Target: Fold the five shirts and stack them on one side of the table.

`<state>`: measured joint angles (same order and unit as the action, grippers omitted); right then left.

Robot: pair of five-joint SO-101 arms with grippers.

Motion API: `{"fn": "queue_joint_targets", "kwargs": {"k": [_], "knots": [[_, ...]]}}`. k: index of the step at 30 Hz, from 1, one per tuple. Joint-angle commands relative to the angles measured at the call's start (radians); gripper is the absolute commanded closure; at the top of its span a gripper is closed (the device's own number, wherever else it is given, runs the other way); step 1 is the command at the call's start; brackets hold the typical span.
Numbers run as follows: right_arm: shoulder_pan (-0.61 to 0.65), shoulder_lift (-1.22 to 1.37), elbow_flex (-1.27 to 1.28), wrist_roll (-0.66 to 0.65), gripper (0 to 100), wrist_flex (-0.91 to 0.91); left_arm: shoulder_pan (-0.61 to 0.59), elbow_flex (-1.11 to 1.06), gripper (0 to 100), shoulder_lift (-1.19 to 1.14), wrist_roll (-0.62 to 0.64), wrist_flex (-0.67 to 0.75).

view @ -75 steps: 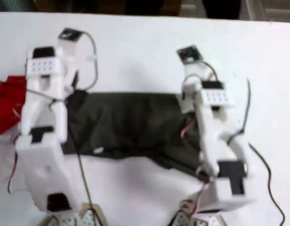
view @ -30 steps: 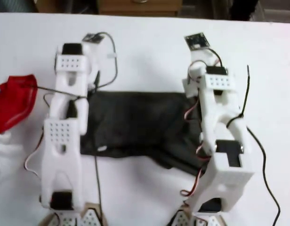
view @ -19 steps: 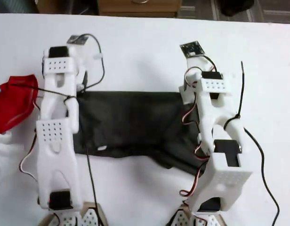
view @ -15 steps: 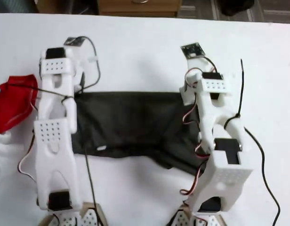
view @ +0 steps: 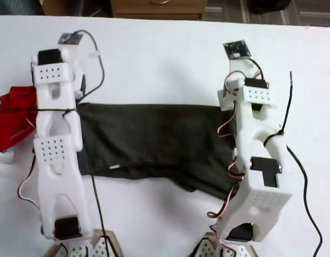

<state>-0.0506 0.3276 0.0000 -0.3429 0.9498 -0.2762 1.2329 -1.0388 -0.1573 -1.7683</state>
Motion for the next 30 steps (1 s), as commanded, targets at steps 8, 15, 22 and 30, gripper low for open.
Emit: {"fn": "queue_joint_targets", "kwargs": {"k": [8, 15, 22, 30], "knots": [[0.024, -0.148, -0.155, -0.006, 97.9, 0.366, 0.097, -0.397, 97, 0.497, -0.051, -0.021], [0.093, -0.196, -0.06, -0.075, 97.9, 0.479, 0.114, -1.106, 97, 0.907, -0.141, 0.204], [0.097, -0.421, 0.482, -0.077, 97.9, 0.131, 0.114, -1.613, 97, 1.034, -0.186, 0.519], [0.074, -0.357, 0.578, -0.077, 98.0, -0.047, 0.091, -1.685, 97, 0.937, -0.247, 0.649]]}}
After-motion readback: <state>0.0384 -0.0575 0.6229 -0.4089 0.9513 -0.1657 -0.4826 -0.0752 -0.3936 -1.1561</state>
